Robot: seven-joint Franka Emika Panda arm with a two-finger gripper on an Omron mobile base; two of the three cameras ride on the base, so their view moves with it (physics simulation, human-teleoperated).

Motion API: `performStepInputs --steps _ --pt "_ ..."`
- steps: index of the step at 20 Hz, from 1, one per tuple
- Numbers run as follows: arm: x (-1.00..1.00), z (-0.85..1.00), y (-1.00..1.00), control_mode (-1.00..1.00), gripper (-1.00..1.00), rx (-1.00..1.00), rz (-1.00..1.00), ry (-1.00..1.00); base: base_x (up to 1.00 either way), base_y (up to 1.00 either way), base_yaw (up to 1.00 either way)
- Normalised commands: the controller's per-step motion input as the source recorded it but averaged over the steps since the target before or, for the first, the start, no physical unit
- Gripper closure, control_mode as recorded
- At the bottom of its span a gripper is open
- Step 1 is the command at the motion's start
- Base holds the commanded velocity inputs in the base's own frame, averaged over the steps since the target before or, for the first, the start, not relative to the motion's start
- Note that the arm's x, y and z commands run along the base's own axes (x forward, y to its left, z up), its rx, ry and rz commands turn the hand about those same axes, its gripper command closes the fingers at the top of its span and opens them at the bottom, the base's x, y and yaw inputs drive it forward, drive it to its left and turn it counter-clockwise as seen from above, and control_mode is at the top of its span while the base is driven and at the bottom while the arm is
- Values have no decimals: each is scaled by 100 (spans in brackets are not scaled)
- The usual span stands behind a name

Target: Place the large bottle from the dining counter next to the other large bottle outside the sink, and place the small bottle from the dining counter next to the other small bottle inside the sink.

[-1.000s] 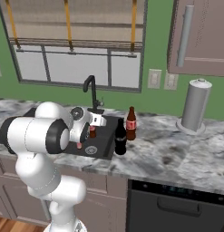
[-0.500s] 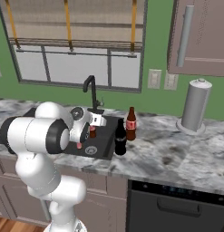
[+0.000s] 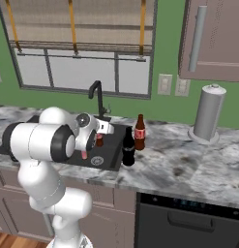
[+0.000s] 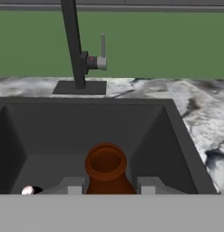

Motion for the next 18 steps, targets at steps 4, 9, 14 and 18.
performStepInputs --steps 4,9,14,18 --pt "8 -4 0 -100 100 0 0 0 0 0 0" --pt "2 -11 0 -100 100 0 0 0 0 0 0" --pt "1 -19 0 -100 100 0 0 0 0 0 0" --pt "8 -18 0 -100 100 0 0 0 0 0 0"
